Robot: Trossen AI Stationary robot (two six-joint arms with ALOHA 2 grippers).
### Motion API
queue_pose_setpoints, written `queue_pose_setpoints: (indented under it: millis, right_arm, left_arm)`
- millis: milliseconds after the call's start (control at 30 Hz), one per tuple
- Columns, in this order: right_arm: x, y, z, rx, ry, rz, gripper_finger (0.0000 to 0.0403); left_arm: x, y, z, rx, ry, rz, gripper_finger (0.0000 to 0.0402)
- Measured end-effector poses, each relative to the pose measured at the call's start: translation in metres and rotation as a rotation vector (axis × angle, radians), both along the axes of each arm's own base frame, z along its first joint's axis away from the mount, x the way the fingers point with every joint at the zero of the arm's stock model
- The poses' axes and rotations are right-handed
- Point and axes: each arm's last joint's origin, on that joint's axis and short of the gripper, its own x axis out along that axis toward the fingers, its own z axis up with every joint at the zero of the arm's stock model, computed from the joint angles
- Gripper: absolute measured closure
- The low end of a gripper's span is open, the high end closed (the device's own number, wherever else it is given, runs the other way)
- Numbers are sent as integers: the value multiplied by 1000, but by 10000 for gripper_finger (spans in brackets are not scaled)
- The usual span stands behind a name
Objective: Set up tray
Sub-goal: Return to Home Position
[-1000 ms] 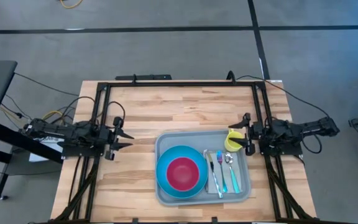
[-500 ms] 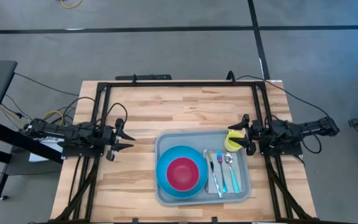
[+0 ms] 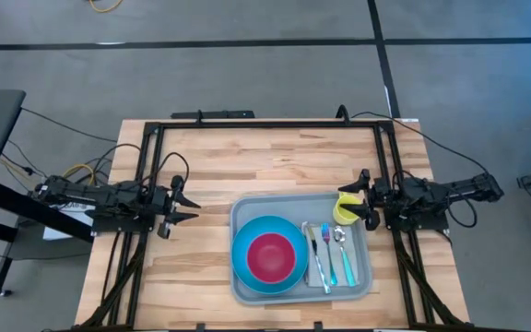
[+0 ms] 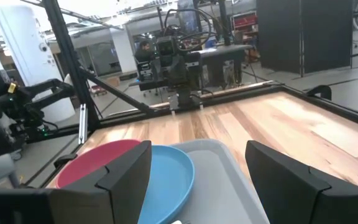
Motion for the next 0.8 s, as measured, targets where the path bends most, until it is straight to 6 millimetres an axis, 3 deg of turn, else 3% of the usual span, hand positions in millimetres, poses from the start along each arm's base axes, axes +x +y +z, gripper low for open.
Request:
queue_pose_setpoints:
  millis: [800]
  right_arm:
    - [0, 0, 0, -1, 1, 0, 148]
  left_arm:
    - [0, 0, 0, -3, 1, 1, 294]
